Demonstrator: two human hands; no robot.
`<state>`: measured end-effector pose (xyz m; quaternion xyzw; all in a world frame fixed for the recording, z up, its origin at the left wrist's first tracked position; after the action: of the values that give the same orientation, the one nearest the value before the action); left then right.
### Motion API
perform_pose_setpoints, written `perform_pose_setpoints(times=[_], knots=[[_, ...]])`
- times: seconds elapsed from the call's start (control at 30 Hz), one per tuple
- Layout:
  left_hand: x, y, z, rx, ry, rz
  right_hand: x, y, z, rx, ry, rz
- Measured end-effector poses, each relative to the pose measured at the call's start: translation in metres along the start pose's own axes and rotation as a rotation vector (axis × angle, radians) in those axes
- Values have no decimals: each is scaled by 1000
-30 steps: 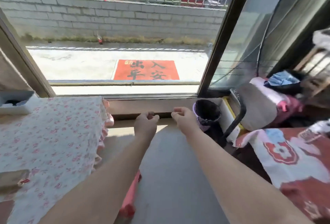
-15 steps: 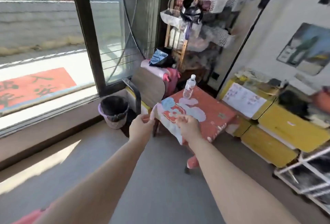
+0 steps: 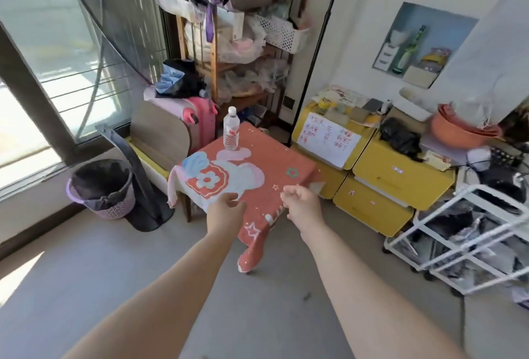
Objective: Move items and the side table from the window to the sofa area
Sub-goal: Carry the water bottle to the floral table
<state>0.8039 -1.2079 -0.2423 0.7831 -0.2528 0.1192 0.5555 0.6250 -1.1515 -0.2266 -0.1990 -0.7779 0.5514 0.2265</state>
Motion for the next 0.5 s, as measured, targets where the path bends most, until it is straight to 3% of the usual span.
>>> perform_pose_setpoints(times=[0.5], knots=[[-66, 106, 190, 24, 6, 7, -9, -60, 219, -2, -106, -107]])
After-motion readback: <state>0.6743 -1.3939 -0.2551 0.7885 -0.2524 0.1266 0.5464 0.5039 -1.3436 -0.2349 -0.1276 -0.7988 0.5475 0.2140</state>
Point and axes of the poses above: each hand's wrist, its own z-axis towards the middle knuckle, its own x-axis out of the back of the hand, y = z × x, the point moved 8 cm from there along z, towards the middle knuckle, and after that the axes turned 10 degrees about z, right-handed, at the moved point
